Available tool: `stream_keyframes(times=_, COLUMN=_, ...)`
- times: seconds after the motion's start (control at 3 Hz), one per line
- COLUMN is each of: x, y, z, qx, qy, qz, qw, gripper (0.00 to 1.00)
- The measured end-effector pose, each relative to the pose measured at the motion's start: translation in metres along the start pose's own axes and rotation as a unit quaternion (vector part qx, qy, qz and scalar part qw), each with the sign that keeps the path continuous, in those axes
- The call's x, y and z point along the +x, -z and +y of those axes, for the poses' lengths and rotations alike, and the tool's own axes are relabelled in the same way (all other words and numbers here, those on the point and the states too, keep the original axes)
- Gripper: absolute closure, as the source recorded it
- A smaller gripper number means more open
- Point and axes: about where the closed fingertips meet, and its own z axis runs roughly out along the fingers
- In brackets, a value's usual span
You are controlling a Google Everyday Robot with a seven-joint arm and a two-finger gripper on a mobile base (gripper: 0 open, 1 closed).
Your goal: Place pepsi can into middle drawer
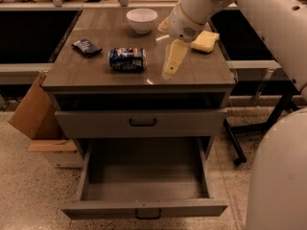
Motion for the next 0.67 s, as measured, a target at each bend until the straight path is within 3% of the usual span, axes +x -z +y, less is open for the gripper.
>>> stream_keyframes(times=0.67, x=-0.027, y=-0.033, z=-0.019, qx=-0.015, qy=0.017, qz=-0.004, qw=0.9997, gripper=0.00)
